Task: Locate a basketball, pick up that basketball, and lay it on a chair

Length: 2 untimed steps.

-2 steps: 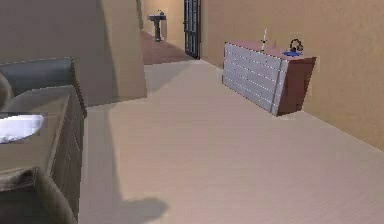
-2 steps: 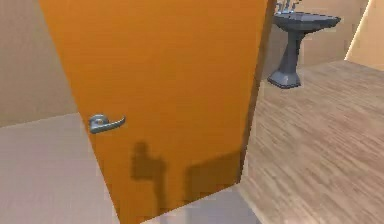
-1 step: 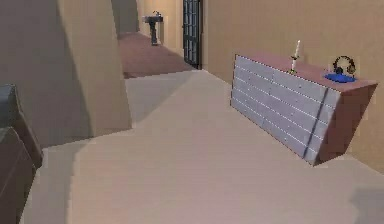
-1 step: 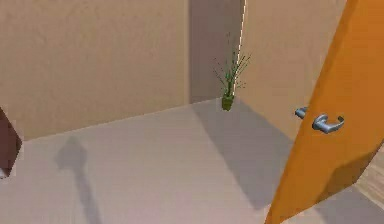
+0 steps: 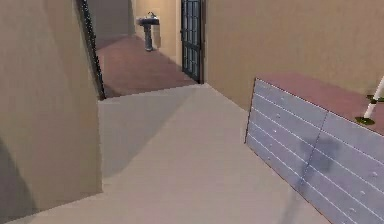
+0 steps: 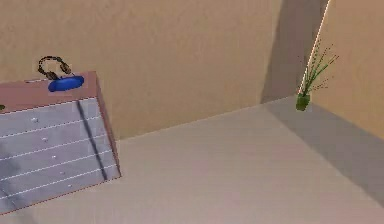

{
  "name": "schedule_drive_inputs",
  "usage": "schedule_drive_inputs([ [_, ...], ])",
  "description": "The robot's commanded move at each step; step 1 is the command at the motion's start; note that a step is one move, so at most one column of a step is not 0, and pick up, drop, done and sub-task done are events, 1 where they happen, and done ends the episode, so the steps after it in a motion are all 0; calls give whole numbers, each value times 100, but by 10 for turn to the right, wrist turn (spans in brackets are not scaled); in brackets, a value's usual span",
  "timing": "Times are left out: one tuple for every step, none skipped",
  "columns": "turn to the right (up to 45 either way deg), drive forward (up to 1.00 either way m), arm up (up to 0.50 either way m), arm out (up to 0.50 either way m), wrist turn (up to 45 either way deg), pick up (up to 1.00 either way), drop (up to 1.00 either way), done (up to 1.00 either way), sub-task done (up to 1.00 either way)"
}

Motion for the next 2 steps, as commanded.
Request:
schedule_drive_inputs([
  [0, 100, 0, 0, 0, 0, 0, 0, 0],
  [30, 0, 0, 0, 0, 0, 0, 0, 0],
])
